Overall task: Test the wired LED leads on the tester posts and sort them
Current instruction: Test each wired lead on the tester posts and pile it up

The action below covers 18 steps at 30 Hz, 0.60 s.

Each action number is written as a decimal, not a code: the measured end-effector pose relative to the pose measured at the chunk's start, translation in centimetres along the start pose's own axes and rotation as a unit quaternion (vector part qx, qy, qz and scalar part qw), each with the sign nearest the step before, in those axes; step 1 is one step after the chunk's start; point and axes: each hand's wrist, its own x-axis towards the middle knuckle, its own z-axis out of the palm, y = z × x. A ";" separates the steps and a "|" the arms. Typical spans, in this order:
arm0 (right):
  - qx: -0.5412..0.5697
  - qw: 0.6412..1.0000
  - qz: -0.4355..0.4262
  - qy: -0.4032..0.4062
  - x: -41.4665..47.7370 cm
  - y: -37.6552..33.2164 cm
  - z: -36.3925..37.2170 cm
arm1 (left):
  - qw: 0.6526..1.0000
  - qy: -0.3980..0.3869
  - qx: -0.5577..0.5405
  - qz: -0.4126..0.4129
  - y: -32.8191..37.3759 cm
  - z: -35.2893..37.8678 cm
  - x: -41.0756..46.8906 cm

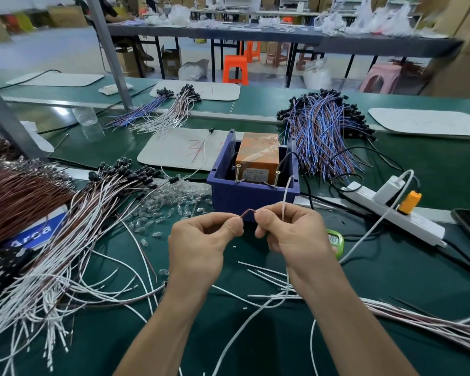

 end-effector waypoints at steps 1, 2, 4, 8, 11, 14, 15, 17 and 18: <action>0.002 1.000 -0.002 -0.002 -0.1 0.1 0.2 | 1.000 0.002 -0.012 0.000 0.0 0.1 0.0; 0.003 1.000 -0.003 -0.004 -0.2 0.1 0.4 | 1.000 0.003 -0.025 -0.002 0.0 0.2 -0.1; 0.002 1.000 -0.003 -0.010 -0.2 0.1 0.8 | 0.999 0.009 -0.051 -0.016 0.1 0.4 -0.1; -0.032 0.999 -0.010 -0.003 0.4 -0.5 0.5 | 0.994 0.049 -0.083 -0.058 0.3 0.8 0.1; -0.042 0.999 -0.010 0.009 0.7 -0.5 -0.7 | 0.991 0.070 -0.073 -0.083 0.3 0.7 0.2; -0.067 0.997 -0.030 0.034 0.7 -0.1 -2.1 | 0.991 0.072 -0.059 -0.091 0.0 0.5 0.4; -0.087 0.994 -0.039 0.044 0.6 0.1 -2.5 | 0.991 0.076 -0.054 -0.093 -0.1 0.5 0.6; -0.121 0.989 -0.050 0.065 0.6 0.7 -3.0 | 0.990 0.099 -0.033 -0.094 -0.2 0.5 0.8; -0.127 0.988 -0.050 0.076 0.6 1.0 -3.1 | 0.989 0.115 -0.013 -0.092 -0.2 0.5 1.0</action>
